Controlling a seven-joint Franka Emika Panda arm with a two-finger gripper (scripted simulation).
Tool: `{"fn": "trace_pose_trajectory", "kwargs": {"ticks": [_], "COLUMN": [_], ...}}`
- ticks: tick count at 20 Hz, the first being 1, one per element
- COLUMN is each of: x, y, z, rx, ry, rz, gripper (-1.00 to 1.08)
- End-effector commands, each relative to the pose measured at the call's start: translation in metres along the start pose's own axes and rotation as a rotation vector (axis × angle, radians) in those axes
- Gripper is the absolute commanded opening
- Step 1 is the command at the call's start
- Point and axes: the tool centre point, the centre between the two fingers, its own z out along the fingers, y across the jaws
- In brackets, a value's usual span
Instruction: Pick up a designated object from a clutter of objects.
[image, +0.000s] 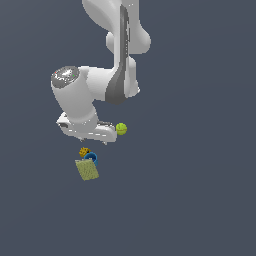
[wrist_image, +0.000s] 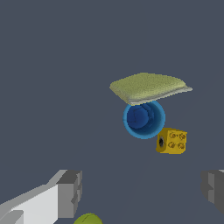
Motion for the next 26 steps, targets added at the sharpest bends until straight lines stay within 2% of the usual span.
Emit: {"fn": "trace_pose_trajectory", "kwargs": {"ticks": [1,6,11,19,26], "x": [0.001,-0.003,-0.007,-0.009,-0.01], "y": [0.024,0.059,0.078,0.082,0.084], "z": [0.024,0.059,0.079,0.085,0.114], "rx": [-0.006,-0.018,-0.027,-0.028,-0.029], "ry": [0.004,0.007,0.008,0.007,0.008], "rz": [0.031,0.076,0.101,0.106,0.107], "gripper": [1.0,1.0,1.0,1.0,1.0]}}
